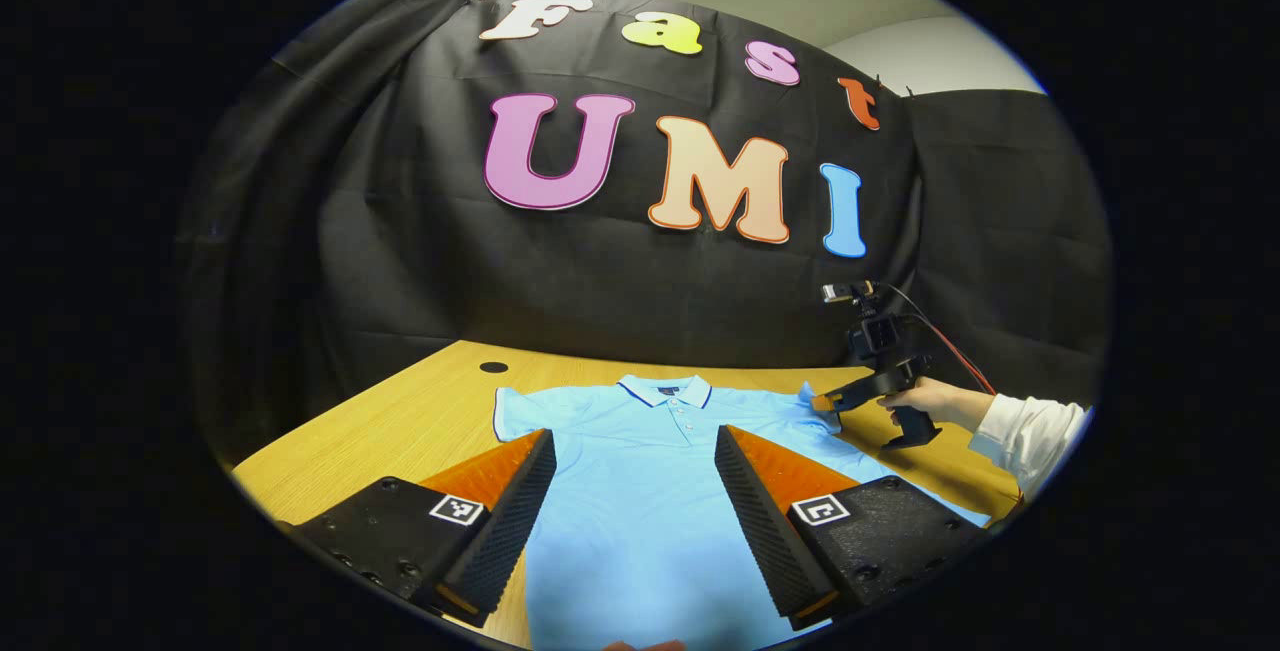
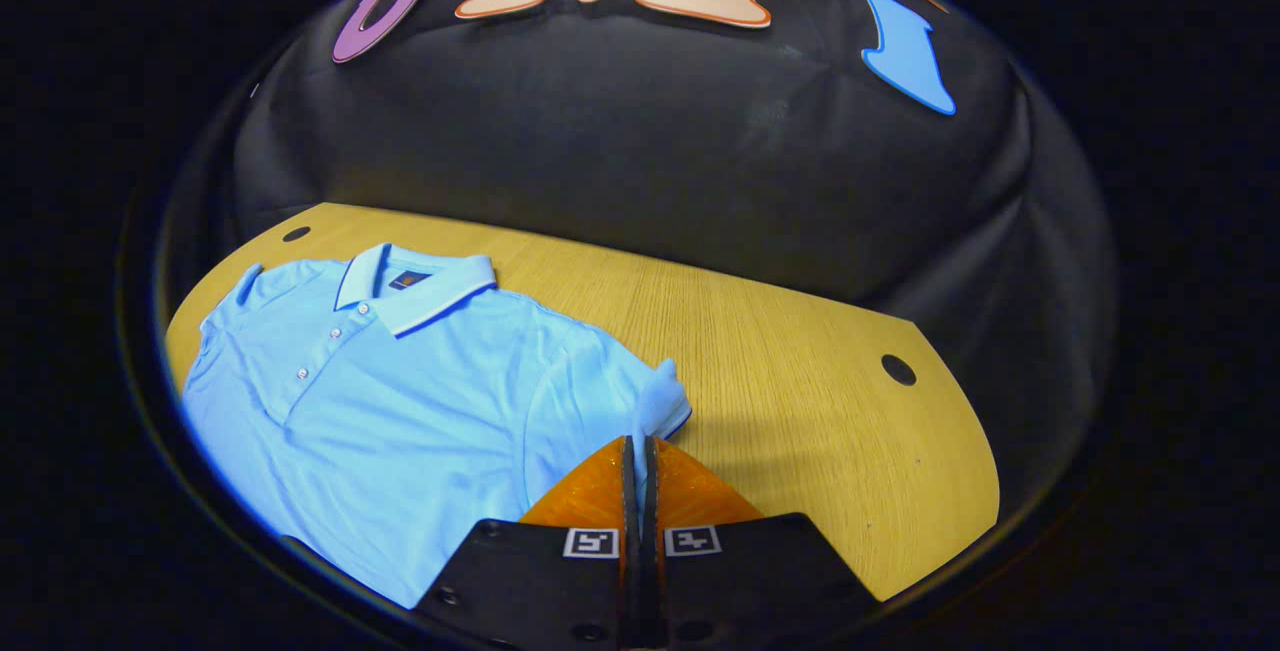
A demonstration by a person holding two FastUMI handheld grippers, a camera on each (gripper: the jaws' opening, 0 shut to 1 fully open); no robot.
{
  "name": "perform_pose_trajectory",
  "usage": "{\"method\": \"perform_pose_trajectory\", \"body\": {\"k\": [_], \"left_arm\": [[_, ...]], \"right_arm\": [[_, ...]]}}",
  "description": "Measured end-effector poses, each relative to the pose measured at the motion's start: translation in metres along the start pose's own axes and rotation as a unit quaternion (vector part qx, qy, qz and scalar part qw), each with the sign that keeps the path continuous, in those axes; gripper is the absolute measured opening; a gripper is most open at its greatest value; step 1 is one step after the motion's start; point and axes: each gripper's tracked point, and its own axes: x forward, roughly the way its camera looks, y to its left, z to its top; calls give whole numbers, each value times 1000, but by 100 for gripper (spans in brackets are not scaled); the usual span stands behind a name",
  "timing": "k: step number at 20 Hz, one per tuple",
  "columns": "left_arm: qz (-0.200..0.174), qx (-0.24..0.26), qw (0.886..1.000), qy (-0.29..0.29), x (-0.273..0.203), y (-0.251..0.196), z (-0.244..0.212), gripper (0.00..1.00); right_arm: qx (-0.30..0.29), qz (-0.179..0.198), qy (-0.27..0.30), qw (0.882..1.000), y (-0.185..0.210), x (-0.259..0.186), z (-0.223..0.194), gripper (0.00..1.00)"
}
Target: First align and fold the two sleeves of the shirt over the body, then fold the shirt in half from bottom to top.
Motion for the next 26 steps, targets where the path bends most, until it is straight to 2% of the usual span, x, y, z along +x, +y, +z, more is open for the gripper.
{"method": "perform_pose_trajectory", "body": {"k": [4, 9, 12, 14, 17, 20, 21, 22, 24, 25, 26], "left_arm": [[-1, -1, 1000, -6, -2, 2, 6, 95], [6, 8, 1000, -12, -4, 8, 11, 95], [6, 1, 1000, -11, -5, 11, 12, 95], [9, 1, 1000, -8, -4, 13, 10, 95], [10, 0, 1000, -7, -3, 16, 10, 95], [13, -2, 1000, -2, 0, 21, 6, 95], [16, -4, 1000, 1, 1, 23, 3, 95], [18, -6, 1000, 5, 3, 25, 0, 95], [23, -9, 1000, 13, 6, 30, -4, 95], [26, -11, 999, 16, 8, 34, -6, 95], [34, -13, 999, 17, 10, 40, -7, 95]], "right_arm": [[20, 45, -30, 998, 45, -21, 30, 2], [-1, 139, -59, 989, 141, -53, 53, 2], [-28, 171, -55, 983, 191, -54, 48, 2], [-21, 194, -40, 980, 220, -50, 37, 2], [-3, 218, -18, 976, 241, -46, 23, 3], [-1, 236, -7, 972, 251, -46, 15, 11], [0, 243, -8, 970, 252, -50, 17, 21], [-1, 250, -10, 968, 253, -57, 19, 23], [-2, 262, -22, 965, 254, -72, 26, 53], [-2, 272, -28, 962, 253, -80, 28, 75], [0, 277, -35, 960, 251, -88, 30, 82]]}}
